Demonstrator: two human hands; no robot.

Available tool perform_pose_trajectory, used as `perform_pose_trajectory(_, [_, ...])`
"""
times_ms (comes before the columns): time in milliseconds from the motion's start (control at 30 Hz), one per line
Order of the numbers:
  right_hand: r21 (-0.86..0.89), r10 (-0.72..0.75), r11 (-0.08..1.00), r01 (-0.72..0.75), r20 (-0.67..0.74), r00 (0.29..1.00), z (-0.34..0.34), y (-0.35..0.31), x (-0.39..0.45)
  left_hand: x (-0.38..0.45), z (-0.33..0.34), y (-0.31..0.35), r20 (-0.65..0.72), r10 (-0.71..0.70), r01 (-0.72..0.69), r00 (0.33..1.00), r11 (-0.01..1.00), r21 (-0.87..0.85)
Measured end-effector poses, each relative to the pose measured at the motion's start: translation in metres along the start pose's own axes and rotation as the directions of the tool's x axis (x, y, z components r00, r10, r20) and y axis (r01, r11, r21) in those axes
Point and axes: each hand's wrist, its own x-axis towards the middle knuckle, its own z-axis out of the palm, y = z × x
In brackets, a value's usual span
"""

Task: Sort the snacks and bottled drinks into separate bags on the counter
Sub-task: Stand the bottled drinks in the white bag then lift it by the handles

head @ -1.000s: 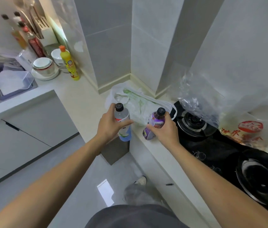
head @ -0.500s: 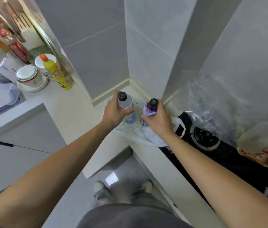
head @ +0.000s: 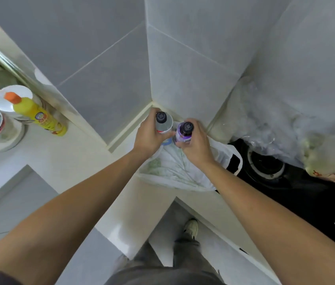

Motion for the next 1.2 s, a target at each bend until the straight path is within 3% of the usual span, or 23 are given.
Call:
perform_pose_trajectory(367, [0.023,0.228,0.974,-0.227,-0.157,0.961,0.014,-0.008,0.013,0.053,-0.005,-0.028,0.236,0.054,-0.056,0.97,0.998,-0.001])
perform_pose_trajectory(533, [-0.017,0.215,0.975,-0.22,-0.139,0.967,0.012,-0.01,0.015,0.057,-0.005,-0.023,0.347,0.07,-0.088,0.935,0.995,0.039])
perform_pose_trajectory(867, [-0.007,0.268,0.962,-0.273,-0.16,0.95,0.001,-0.016,-0.012,0.037,-0.016,-0.005,0.317,0.078,-0.143,0.945,0.972,0.187])
perform_pose_trajectory(1000, [-0.134,0.304,0.935,-0.329,-0.18,0.936,-0.014,-0.02,-0.042,0.012,-0.028,0.007,0.246,0.294,-0.369,0.923,0.856,0.362])
perform_pose_trajectory(1100, [-0.31,0.248,0.903,-0.298,-0.189,0.95,-0.031,-0.028,-0.07,-0.012,-0.033,0.022,0.288,0.504,-0.58,0.814,0.689,0.435])
perform_pose_trajectory(1200, [-0.44,0.155,0.868,-0.231,-0.202,0.967,-0.051,-0.031,-0.102,-0.039,-0.026,0.037,0.39,0.56,-0.682,0.731,0.596,0.424])
